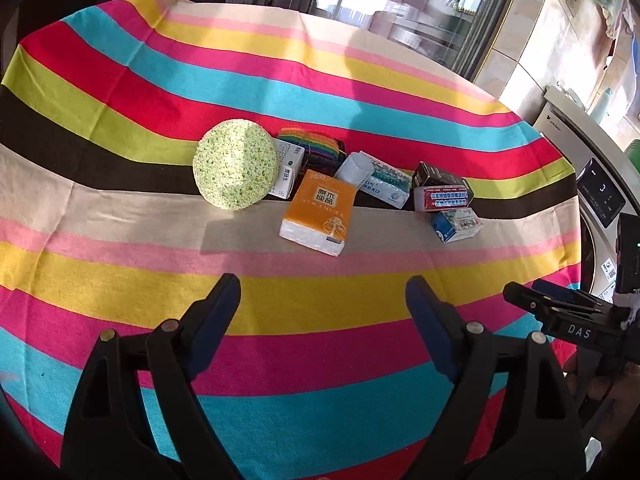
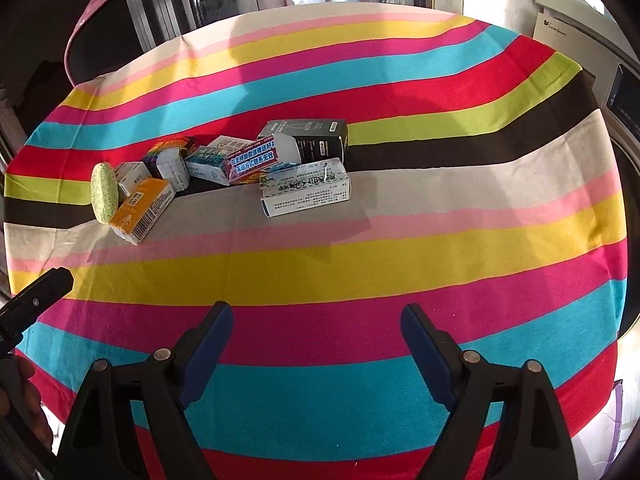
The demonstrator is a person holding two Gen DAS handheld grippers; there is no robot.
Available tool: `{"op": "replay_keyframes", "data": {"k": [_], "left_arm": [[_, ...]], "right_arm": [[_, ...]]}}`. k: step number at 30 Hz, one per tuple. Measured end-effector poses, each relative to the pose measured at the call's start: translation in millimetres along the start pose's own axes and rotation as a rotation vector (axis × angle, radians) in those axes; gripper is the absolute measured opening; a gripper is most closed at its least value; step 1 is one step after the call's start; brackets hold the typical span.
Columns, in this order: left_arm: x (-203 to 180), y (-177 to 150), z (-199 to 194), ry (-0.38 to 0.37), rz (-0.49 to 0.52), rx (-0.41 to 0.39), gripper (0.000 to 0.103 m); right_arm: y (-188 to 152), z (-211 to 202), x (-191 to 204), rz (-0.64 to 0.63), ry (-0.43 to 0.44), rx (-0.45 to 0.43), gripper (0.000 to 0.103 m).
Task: Organize objects
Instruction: 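Move both tools back over the table of boxes, then grasp black DORMI box with right tool while left tool grasps green round sponge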
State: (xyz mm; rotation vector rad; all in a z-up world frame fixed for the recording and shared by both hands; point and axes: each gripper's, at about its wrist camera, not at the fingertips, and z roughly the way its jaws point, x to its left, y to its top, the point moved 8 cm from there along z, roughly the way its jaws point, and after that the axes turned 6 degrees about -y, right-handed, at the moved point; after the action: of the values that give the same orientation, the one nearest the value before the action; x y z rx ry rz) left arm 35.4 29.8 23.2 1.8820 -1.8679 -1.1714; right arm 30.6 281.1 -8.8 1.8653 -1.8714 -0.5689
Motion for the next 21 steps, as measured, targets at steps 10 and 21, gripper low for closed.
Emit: {"op": "replay_keyframes", "data": {"k": [10,21], "left_arm": [[38,117,53,0.029,-0.056,-0.008,0.087],[46,147,169,0.128,-0.098,0.250,0.082]], "right_arm": [[112,35,-8,0.099,0.001,-0.084,0.087],[155,123,25,0.068,0.003,0.068,0.087]]}}
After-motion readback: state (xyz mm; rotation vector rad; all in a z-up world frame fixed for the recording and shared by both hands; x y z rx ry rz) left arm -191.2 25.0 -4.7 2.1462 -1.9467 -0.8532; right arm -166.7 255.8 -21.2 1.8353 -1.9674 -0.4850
